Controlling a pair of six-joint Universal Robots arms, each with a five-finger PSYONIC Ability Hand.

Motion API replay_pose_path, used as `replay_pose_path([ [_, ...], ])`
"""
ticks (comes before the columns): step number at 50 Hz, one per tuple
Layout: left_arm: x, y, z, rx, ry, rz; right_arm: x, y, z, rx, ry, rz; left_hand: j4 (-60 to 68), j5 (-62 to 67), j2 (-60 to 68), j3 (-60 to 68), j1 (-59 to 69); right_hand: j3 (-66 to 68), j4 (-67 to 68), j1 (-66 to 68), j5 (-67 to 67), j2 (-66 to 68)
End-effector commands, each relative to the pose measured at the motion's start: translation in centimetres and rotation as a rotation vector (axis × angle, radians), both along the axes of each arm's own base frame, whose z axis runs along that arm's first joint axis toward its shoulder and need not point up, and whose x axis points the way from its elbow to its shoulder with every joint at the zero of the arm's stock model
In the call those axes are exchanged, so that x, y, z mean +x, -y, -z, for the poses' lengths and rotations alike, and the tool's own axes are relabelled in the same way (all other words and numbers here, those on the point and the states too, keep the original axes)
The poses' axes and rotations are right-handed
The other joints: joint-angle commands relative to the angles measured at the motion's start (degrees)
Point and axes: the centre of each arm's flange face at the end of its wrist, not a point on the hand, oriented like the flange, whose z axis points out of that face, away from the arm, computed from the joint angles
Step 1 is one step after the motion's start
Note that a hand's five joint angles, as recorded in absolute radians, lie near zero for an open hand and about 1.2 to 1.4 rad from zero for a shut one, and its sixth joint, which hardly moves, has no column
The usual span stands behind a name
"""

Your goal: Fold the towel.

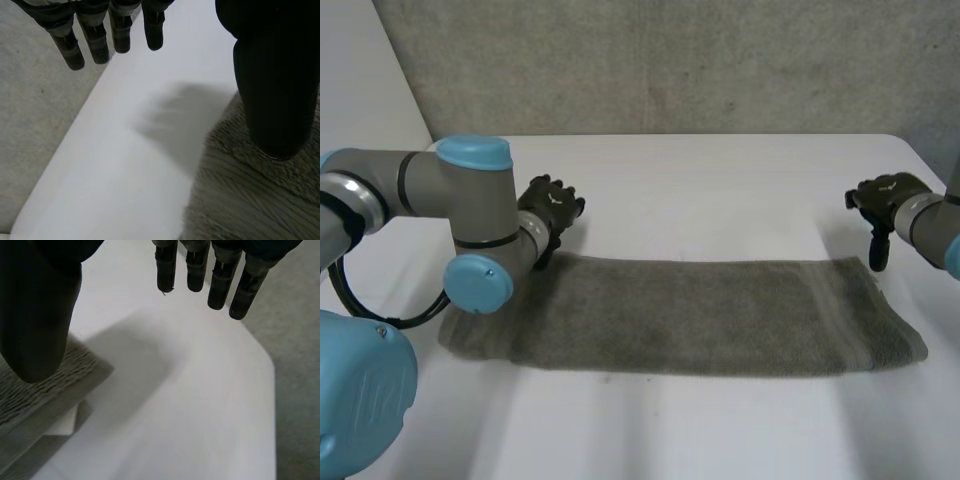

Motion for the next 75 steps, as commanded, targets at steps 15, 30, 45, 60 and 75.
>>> replay_pose_path([
  [15, 3.6, -4.8, -10.7, -0.093, -0.333, -0.102, -0.7, -7.5, -6.3, -0.027, 0.162, -0.091, -0.78, -2.52, -0.67, -0.77, -1.07, -3.71, -4.74, -3.80, -3.53, -4.31],
  [30, 6.9, -8.2, -5.9, -0.025, -0.339, -0.106, -4.0, -13.1, 1.3, 0.140, 0.069, -0.104, -0.61, -2.35, -0.50, -0.60, -0.90, 3.08, 2.05, 2.99, 3.26, 2.48],
  [45, 7.4, -8.6, -4.4, -0.015, -0.332, -0.117, -5.2, -13.5, 3.8, 0.127, 0.074, -0.089, -0.61, -2.35, -0.50, -0.60, -0.90, 35.07, 34.04, 34.97, 35.24, 34.47],
  [60, 7.5, -8.6, -4.4, -0.016, -0.333, -0.118, -10.2, -11.1, 5.7, 0.132, -0.002, 0.040, -0.61, -2.35, -0.50, -0.60, -0.90, 66.29, 65.26, 66.20, 66.47, 65.69],
  [75, 7.6, -8.8, -4.5, -0.015, -0.333, -0.122, -17.6, -7.7, 2.7, 0.034, -0.084, 0.214, -0.78, -2.52, -0.67, -0.77, -1.07, 66.29, 65.26, 66.20, 66.47, 65.69],
])
